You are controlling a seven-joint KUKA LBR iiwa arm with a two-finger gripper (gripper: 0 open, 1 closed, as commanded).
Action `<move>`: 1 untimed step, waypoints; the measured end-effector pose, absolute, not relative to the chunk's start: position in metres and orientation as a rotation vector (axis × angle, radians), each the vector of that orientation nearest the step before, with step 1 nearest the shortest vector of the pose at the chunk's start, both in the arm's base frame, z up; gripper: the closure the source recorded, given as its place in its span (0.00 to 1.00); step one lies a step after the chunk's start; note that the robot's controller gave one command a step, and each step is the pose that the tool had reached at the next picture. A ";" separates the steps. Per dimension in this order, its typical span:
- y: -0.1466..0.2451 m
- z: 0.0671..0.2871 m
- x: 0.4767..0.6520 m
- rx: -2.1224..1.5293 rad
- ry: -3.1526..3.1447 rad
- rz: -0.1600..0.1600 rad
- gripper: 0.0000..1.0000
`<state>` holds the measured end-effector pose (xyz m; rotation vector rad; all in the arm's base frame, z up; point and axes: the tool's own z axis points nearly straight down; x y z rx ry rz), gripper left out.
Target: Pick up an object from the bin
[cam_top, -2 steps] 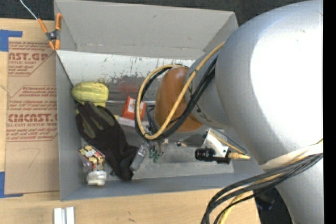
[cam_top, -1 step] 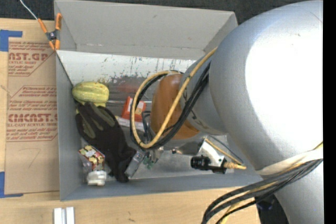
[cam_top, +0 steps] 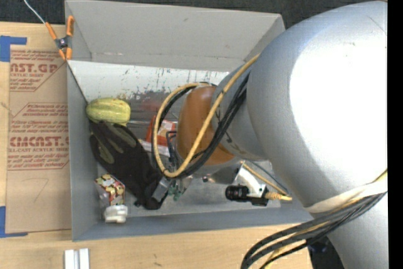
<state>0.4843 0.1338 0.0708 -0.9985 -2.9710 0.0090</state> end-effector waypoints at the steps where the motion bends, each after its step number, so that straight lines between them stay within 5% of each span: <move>1: 0.134 0.071 0.484 -0.998 -2.971 0.010 1.00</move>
Offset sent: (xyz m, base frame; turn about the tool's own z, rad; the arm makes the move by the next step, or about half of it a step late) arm 0.0000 0.0000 0.0000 0.0000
